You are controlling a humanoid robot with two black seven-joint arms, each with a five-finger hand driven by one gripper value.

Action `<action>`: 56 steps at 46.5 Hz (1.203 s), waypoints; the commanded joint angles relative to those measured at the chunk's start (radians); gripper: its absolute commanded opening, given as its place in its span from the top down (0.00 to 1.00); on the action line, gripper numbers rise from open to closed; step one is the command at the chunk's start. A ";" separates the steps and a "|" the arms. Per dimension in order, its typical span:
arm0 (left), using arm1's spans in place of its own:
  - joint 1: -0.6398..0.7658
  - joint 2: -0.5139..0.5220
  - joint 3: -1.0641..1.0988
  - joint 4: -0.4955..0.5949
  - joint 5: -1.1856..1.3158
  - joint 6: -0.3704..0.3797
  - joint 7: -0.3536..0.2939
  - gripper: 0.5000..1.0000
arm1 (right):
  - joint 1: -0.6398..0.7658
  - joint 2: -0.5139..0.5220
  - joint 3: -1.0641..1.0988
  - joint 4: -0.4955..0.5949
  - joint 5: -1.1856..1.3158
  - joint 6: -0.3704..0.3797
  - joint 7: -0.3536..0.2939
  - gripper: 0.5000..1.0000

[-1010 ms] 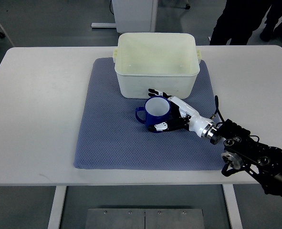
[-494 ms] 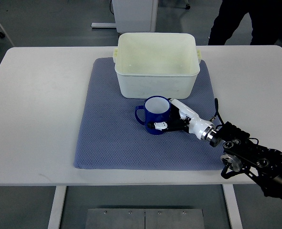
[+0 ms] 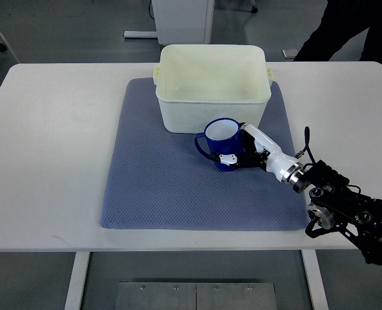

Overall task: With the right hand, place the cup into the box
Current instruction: 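Lift the blue mug with the right hand up over the box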

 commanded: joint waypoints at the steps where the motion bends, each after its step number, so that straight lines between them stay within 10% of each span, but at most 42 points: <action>1: 0.001 0.000 -0.001 0.000 0.000 0.000 0.001 0.00 | 0.002 -0.046 -0.005 0.057 0.000 0.003 0.003 1.00; 26: 0.001 0.000 -0.001 0.000 0.000 0.000 0.001 0.00 | 0.060 -0.298 0.009 0.301 0.001 0.011 -0.061 1.00; 56: 0.001 0.000 0.002 0.000 0.000 0.000 0.001 0.00 | 0.250 -0.305 0.114 0.321 0.070 0.043 -0.242 1.00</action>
